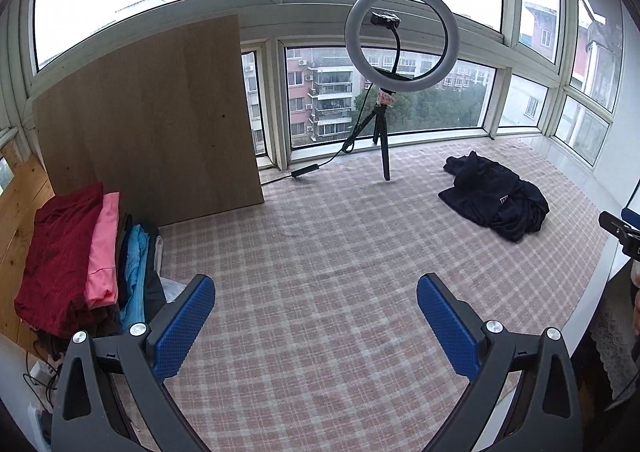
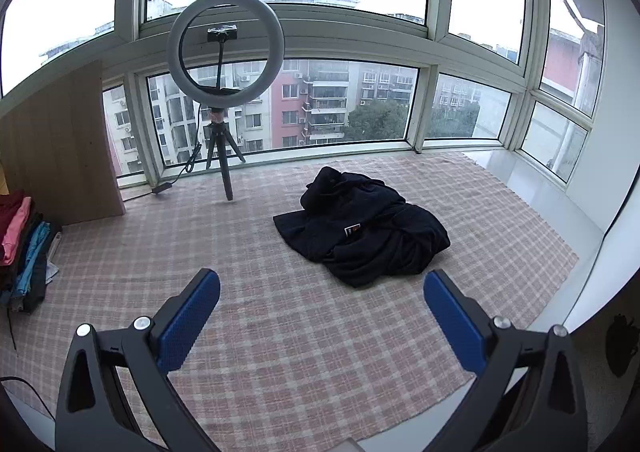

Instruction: Fold clothes

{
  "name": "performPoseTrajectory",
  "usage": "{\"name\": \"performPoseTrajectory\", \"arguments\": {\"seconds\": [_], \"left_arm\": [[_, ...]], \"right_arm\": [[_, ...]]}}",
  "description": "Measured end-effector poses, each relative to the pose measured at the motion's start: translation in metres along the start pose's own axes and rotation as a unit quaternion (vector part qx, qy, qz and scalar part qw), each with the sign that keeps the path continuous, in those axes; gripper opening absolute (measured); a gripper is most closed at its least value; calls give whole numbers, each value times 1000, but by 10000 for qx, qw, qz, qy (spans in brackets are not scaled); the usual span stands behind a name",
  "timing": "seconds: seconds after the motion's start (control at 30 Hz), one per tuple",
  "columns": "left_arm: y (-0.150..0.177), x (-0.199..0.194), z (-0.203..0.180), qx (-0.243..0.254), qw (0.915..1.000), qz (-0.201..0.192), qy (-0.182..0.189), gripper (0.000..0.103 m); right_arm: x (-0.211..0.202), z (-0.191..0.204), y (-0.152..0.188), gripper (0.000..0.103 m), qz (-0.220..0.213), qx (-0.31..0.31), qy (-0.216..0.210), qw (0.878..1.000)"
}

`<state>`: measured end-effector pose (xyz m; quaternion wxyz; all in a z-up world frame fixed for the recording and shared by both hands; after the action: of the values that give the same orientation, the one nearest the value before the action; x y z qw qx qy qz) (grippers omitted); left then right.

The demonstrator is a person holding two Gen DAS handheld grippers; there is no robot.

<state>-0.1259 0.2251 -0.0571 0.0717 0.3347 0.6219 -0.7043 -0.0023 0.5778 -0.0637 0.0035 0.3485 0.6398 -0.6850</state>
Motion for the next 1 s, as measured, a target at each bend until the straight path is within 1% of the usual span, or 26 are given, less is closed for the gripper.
{"name": "performPoseTrajectory", "arguments": {"seconds": [0.1,0.2,0.3,0.37,0.43,0.47,0.5,0.63,0.67,0.7,0.73,0.77,0.8,0.83,0.87,0.93,1.0], "left_arm": [[-18,13,-14,-57,10000,-35,-73,101],[-35,25,-25,-151,9996,-83,-203,101],[-43,36,-33,-327,9988,-106,-355,102],[-44,42,-34,-420,9976,-75,-538,102],[-43,49,-32,-492,9960,19,-748,102],[-41,53,-30,-519,9950,86,-854,102],[-40,57,-28,-546,9938,154,-961,102],[-37,68,-15,-652,9877,339,-1380,102],[-37,71,-12,-676,9861,379,-1473,102],[-37,74,-8,-701,9846,411,-1545,101],[-37,77,-5,-726,9833,441,-1610,101],[-38,80,-2,-745,9820,469,-1669,101],[-37,83,2,-759,9809,495,-1723,101],[-38,86,5,-769,9799,522,-1767,102],[-38,89,7,-772,9791,553,-1796,101],[-37,96,7,-770,9790,623,-1784,101],[-37,103,0,-694,9813,678,-1664,101]], "right_arm": [[40,-20,-18,103,87,-97,-176,9998],[89,-33,-30,103,348,-71,-375,9987],[143,-32,-38,103,504,-137,-644,9966],[180,-27,-40,103,590,-228,-797,9948],[220,-19,-39,99,707,-289,-925,9928],[241,-14,-37,93,788,-320,-957,9918],[262,-10,-35,89,871,-351,-987,9907],[339,5,-24,80,1262,-523,-954,9860],[355,8,-20,76,1351,-546,-936,9849],[370,10,-16,68,1441,-569,-916,9837],[383,14,-11,62,1530,-594,-926,9821],[394,16,-6,47,1624,-614,-943,9803],[406,18,-1,20,1719,-633,-961,9784],[415,18,4,7,1842,-639,-916,9765],[419,16,7,4,1909,-555,-936,9756],[410,8,1,3,1756,-240,-1162,9773],[376,-10,-13,3,1464,64,-1348,9800]]}}
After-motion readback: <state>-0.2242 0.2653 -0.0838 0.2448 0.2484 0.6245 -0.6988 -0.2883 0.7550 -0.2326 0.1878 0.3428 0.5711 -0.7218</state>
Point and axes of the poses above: each gripper's, at about its wrist camera, not at the fingertips, and x roughly the way its jaws point, z to its left, y to its underside, the point moved 7 cm from there along x, roughly the way its jaws point, and after that the axes turned 8 degrees about -z, right-handed, at the moved point
